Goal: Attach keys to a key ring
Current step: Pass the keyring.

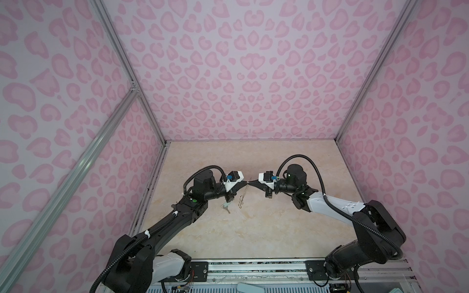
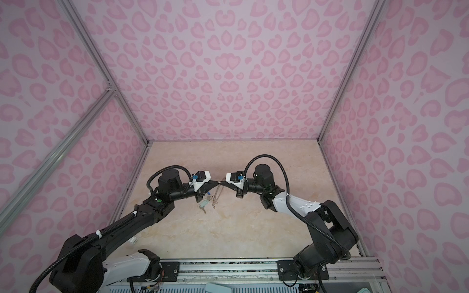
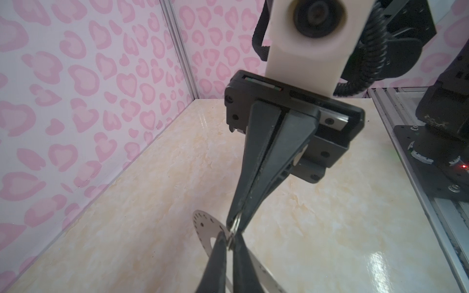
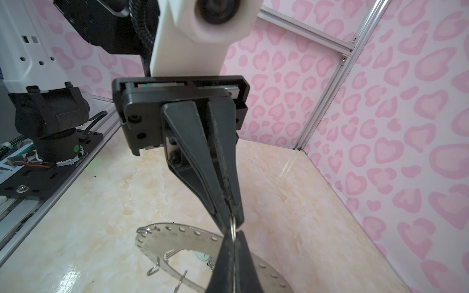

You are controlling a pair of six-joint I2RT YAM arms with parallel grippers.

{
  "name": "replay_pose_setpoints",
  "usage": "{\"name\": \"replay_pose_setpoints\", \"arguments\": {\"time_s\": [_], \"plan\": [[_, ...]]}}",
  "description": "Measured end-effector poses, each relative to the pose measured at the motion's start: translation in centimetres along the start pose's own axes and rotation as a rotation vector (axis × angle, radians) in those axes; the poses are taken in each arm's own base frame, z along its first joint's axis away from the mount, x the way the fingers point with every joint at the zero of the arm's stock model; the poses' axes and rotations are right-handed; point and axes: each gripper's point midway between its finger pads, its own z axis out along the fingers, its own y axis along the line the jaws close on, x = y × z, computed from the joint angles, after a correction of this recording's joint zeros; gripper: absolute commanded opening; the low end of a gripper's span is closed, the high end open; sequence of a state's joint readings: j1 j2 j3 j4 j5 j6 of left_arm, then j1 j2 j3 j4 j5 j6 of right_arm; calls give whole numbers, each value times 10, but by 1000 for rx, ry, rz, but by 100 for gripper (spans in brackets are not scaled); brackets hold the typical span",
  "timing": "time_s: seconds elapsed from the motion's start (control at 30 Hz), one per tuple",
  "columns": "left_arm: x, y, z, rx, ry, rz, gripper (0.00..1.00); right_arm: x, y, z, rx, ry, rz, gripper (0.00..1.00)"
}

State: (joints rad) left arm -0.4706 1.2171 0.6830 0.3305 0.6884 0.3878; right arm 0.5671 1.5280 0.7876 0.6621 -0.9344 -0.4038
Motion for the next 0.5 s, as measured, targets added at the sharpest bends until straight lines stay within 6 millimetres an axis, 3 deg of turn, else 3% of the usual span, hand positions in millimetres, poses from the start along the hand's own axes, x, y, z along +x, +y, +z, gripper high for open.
{"name": "replay_pose_setpoints", "arguments": {"time_s": [0.13, 0.27, 0.5], "plan": [[0, 0, 0, 2, -1, 10, 3, -1, -2, 0, 3, -1, -2, 0], [1, 0, 0, -2, 5, 19, 3, 0, -3, 0, 13, 8, -5, 14], [-2, 11, 1, -36, 72, 10, 3, 5, -15, -2, 78, 112, -64, 24]]}}
